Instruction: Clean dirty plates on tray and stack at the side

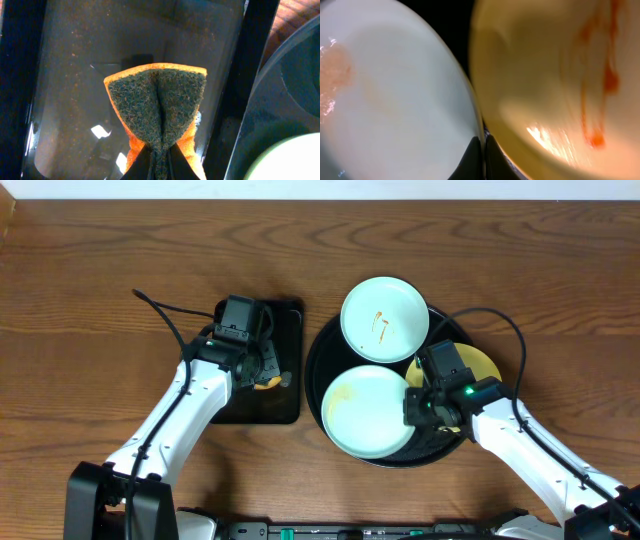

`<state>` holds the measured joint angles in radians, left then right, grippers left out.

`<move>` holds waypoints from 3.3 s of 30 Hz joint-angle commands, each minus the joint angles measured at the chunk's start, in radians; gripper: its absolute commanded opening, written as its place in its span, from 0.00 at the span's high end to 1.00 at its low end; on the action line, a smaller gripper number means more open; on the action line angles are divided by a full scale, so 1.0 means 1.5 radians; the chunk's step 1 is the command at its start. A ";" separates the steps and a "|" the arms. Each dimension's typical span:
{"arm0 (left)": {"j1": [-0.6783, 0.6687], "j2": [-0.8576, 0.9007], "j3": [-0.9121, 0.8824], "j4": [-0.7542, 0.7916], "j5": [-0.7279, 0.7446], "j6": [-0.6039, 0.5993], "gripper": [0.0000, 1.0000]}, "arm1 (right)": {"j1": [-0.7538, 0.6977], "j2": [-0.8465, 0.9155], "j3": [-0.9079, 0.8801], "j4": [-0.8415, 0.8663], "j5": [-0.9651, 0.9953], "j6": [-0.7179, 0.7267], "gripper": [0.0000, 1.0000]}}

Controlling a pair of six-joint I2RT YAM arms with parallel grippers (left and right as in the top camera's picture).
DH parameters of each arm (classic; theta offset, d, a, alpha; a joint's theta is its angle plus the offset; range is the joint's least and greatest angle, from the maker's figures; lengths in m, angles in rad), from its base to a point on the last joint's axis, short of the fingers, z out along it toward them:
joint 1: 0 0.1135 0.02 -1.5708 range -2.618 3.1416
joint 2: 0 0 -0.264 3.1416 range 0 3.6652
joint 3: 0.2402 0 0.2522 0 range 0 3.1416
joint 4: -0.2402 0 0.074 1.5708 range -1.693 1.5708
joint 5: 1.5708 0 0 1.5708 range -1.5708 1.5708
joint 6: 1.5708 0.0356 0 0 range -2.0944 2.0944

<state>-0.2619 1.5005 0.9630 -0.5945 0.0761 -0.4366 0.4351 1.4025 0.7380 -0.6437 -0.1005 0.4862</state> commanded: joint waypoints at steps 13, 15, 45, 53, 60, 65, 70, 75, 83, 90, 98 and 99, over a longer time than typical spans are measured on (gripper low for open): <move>0.003 0.001 0.002 -0.004 0.000 0.012 0.93 | 0.008 -0.012 0.002 0.084 -0.063 -0.022 0.99; 0.003 0.001 0.002 -0.005 0.000 0.012 0.93 | 0.007 -0.020 0.004 0.085 -0.049 -0.037 0.99; 0.003 0.001 0.002 -0.002 -0.001 0.012 0.93 | 0.200 -0.164 0.041 0.156 0.614 -0.382 0.99; 0.003 0.001 0.002 -0.002 -0.001 0.012 0.93 | 0.315 -0.164 0.041 0.226 0.720 -0.489 0.99; 0.003 0.001 0.002 -0.002 -0.001 0.012 0.92 | 0.324 -0.164 0.041 0.250 0.725 -0.497 0.99; 0.003 0.001 0.002 -0.002 -0.001 0.012 0.93 | 0.305 -0.164 0.041 0.252 0.724 -0.425 0.99; 0.003 0.001 0.002 -0.002 -0.001 0.012 0.92 | 0.233 -0.164 0.041 0.225 0.643 -0.272 0.99; 0.003 0.001 0.002 -0.002 -0.001 0.012 0.92 | 0.126 -0.164 0.041 0.197 0.511 -0.166 0.99; 0.003 0.001 0.002 -0.002 -0.001 0.012 0.93 | -0.067 -0.165 0.041 0.192 0.314 -0.058 0.99; 0.003 0.001 0.002 -0.002 -0.001 0.012 0.93 | -0.275 -0.165 0.041 0.194 0.148 -0.050 0.99; 0.003 0.001 0.002 -0.002 -0.001 0.012 0.93 | -0.494 -0.152 0.041 0.187 0.110 -0.035 0.99; 0.003 0.001 0.002 -0.002 -0.001 0.012 0.92 | -0.516 -0.145 0.040 0.187 0.109 -0.035 0.99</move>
<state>-0.2619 1.5005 0.9630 -0.5964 0.0761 -0.4362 -0.2672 1.1717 0.7773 -0.3641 0.1036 0.4095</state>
